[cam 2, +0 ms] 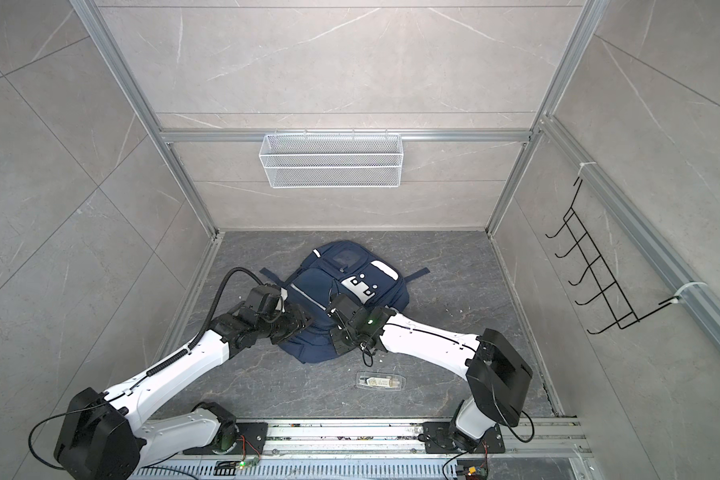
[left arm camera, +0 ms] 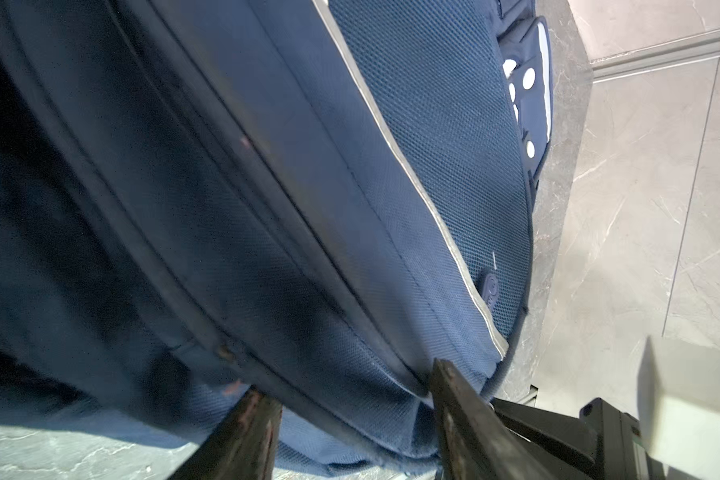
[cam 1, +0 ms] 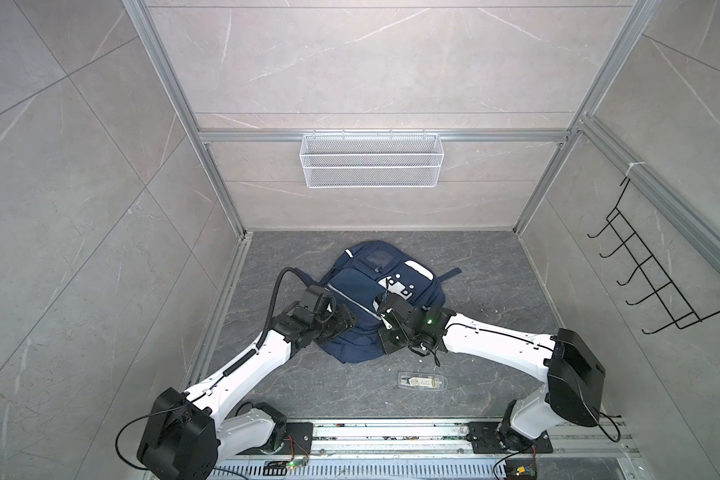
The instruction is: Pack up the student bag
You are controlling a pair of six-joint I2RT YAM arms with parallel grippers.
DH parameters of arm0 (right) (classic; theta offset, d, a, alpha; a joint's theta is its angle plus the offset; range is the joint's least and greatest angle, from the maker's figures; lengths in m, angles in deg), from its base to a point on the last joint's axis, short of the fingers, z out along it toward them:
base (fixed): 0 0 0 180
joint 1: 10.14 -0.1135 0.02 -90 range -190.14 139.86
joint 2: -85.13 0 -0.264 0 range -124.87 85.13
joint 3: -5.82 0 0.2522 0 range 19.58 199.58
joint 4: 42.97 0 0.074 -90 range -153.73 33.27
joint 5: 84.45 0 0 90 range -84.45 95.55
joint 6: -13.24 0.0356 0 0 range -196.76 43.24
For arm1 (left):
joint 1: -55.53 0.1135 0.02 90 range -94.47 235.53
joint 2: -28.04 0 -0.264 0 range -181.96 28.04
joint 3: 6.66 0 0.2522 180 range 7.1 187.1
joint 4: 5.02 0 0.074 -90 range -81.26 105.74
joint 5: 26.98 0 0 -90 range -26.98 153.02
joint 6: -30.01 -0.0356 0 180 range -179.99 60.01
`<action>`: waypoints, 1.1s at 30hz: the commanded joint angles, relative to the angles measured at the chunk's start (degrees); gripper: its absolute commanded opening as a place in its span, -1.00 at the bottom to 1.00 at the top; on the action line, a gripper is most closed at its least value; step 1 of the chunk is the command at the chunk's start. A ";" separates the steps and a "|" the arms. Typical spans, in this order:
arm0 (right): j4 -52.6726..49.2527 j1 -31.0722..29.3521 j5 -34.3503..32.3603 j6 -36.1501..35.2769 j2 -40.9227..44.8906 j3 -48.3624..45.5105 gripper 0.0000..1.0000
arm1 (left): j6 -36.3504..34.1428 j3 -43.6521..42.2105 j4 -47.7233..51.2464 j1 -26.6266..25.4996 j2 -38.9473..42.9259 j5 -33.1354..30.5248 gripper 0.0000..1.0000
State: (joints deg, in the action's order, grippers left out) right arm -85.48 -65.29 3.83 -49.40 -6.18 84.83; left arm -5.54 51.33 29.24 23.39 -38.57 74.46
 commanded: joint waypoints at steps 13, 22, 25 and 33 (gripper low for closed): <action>1.72 -0.54 0.26 -0.62 -0.27 1.36 -1.00 | 4.60 -5.51 -1.41 -4.69 6.57 -4.67 0.21; 0.93 -0.57 -0.78 -0.68 1.37 0.02 -1.00 | 0.19 -0.33 -2.23 -4.57 -1.78 -6.86 0.04; -0.30 -0.57 -2.30 -0.89 2.04 -0.80 -1.00 | -0.98 1.16 -0.62 -4.34 -1.83 -8.55 -0.46; -2.81 5.56 -4.06 -3.73 5.12 -4.78 -1.00 | -2.98 -0.66 4.43 -0.70 5.91 -12.21 -1.00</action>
State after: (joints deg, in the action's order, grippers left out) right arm -84.69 -63.28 3.00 -51.28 -3.90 81.80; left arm -5.19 50.76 29.56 19.98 -37.02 67.40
